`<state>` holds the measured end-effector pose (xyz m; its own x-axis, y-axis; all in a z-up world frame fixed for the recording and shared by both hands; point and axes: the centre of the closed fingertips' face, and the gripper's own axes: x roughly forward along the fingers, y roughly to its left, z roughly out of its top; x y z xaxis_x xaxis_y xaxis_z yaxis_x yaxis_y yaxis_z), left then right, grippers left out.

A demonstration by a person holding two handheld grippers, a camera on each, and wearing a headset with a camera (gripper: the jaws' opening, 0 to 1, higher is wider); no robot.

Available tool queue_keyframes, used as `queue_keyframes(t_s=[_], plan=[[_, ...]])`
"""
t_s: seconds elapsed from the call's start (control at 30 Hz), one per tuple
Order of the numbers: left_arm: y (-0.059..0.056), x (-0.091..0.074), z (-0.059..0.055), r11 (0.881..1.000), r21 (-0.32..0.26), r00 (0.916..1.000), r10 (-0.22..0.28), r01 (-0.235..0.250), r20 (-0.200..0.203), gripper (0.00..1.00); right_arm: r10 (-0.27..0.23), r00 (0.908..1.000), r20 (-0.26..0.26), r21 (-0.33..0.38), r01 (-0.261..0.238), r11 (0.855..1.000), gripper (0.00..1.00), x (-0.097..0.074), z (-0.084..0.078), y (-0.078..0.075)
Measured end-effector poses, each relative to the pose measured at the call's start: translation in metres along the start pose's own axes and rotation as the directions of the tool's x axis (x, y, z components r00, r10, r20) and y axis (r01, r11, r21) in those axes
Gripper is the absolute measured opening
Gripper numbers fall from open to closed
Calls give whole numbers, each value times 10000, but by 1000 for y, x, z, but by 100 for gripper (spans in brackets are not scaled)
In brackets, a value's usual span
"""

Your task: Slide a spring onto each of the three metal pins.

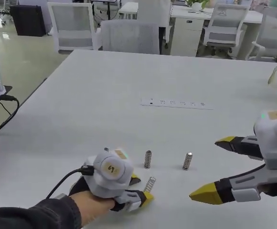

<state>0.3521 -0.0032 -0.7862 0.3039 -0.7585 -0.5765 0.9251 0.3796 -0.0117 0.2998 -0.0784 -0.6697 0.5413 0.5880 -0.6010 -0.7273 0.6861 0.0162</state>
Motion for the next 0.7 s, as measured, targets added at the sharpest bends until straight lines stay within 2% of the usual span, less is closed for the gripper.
queue_keyframes(t_s=[0.33, 0.5, 0.7], plan=[[9, -5, -4, 9997, 24, 9997, 255, -255, -5, 17, 104, 9999, -70, -17, -104, 9999, 97, 2, -1, 2], [8, -4, -2, 9996, 109, 9996, 271, -272, 101, 15, 145, 9998, -127, -29, -145, 9999, 96, 2, -2, 2], [9, -2, -6, 9993, 168, 9995, 324, -324, -6, 12, 147, 9998, -106, -32, -147, 9999, 95, 3, -1, 2]])
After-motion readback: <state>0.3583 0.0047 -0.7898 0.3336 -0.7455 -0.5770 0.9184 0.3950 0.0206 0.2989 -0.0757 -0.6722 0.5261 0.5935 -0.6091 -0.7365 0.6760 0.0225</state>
